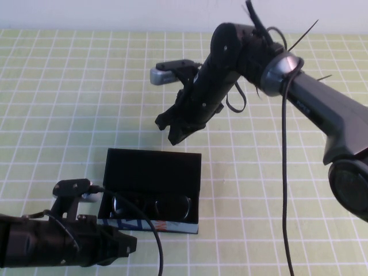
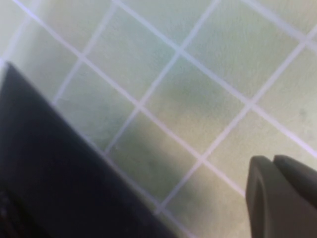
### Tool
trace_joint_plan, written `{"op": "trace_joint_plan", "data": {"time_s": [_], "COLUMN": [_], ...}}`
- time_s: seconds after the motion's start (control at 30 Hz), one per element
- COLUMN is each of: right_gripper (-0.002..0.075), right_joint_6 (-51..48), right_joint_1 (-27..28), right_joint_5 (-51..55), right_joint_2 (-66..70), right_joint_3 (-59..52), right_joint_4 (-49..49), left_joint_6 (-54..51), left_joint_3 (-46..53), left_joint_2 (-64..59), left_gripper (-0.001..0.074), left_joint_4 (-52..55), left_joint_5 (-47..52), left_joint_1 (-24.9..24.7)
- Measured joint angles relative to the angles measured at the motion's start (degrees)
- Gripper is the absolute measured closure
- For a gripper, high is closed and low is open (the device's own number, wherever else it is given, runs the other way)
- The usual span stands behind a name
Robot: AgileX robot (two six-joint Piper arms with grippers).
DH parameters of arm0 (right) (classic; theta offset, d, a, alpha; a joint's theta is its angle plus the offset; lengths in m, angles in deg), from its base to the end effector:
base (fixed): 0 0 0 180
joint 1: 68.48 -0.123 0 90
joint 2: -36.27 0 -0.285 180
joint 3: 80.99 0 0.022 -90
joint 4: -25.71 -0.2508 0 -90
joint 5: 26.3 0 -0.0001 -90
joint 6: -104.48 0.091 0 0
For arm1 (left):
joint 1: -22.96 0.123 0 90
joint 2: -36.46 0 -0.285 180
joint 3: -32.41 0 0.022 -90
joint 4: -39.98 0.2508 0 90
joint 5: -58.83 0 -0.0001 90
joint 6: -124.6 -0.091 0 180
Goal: Return glasses to glasses case
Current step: Close the glasses case
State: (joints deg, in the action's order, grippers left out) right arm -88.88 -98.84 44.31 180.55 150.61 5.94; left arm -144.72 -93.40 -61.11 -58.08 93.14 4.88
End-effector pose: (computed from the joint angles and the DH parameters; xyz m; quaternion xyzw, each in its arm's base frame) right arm 0.4247 0.2825 0.2175 -0.3324 0.9168 0.1878 0.1167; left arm 0.1910 -0.1159 0.1322 0.1456 0.9077 -0.3389 0.2001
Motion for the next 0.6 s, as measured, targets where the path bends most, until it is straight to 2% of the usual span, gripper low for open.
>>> {"op": "trace_joint_plan", "data": {"time_s": [0.3,0.6], "right_gripper": [0.0737,0.0737], "right_joint_6": [1.29,1.51], "right_joint_1": [0.00,0.00], "right_joint_5": [0.00,-0.23], "right_joint_2": [3.22,3.22], "right_joint_3": [0.00,-1.67], "right_joint_4": [-1.53,-7.02], "left_joint_6": [-2.26,-3.80], "left_joint_3": [0.00,-0.49], "left_joint_2": [0.00,0.00], "left_gripper": [0.0738,0.0738], "left_joint_4": [-0.09,-0.22], "left_joint_5": [-1.37,-3.09], "left_joint_1": [0.00,0.00]}}
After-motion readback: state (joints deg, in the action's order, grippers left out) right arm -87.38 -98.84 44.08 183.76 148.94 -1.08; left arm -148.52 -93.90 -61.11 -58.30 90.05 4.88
